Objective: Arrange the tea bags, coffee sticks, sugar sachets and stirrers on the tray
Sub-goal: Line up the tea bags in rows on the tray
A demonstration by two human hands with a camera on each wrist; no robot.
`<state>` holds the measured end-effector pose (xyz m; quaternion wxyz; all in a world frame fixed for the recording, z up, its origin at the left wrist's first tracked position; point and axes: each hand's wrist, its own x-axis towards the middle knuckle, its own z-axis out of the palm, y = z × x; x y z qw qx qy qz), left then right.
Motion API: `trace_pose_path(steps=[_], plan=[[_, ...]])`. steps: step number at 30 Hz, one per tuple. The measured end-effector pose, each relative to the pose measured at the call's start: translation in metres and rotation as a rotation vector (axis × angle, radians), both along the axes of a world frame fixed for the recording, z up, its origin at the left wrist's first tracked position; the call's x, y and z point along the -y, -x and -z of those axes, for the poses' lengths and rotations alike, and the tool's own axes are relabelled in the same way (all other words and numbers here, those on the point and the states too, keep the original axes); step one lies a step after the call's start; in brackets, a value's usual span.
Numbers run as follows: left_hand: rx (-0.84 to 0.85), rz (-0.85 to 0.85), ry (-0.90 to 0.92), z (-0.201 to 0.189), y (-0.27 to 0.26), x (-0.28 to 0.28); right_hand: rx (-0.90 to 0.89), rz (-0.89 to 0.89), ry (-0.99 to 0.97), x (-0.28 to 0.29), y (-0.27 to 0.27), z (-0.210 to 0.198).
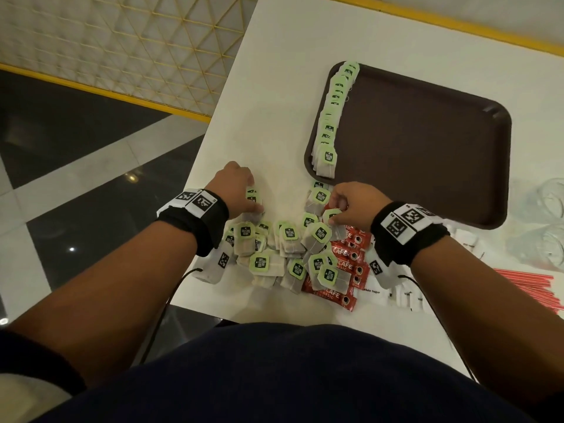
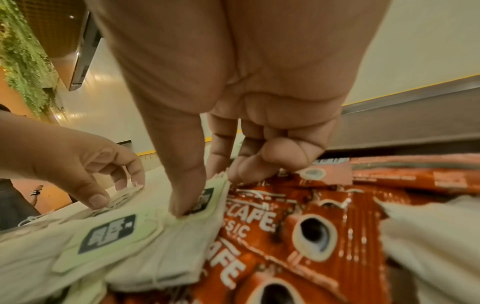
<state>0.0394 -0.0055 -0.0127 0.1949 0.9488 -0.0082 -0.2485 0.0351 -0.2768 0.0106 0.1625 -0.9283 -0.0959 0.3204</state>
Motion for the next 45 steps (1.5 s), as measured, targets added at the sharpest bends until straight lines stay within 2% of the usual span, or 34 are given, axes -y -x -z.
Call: trace_pose_path(steps=[4, 9, 16, 22, 30, 33, 40, 45], plan=[[-0.006, -0.014, -0.005, -0.001, 0.001, 0.001, 0.001, 0.026, -0.027, 0.001, 0.004, 0.001], [0.014, -0.025, 0.098, 0.0, 0.003, 0.002, 0.001, 0.075, -0.062, 0.005, 0.005, 0.0], [0.108, -0.025, 0.187, -0.009, -0.011, 0.007, -0.01, 0.146, -0.138, 0.012, 0.0, -0.009], [0.101, -0.11, 0.422, -0.031, -0.033, 0.032, -0.02, 0.269, -0.343, 0.022, -0.014, -0.03], [0.105, 0.039, 0.544, -0.041, -0.075, 0.086, 0.017, 0.3, -0.526, 0.03, -0.057, -0.044], [-0.012, -0.021, 0.695, -0.042, -0.092, 0.103, 0.065, 0.316, -0.543, 0.032, -0.077, -0.044], [-0.116, -0.198, 0.974, -0.032, -0.126, 0.13, 0.253, 0.506, -0.634, 0.042, -0.121, -0.026], [-0.001, -0.251, 0.989, -0.023, -0.154, 0.147, 0.225, 0.636, -0.748, 0.052, -0.153, -0.011]])
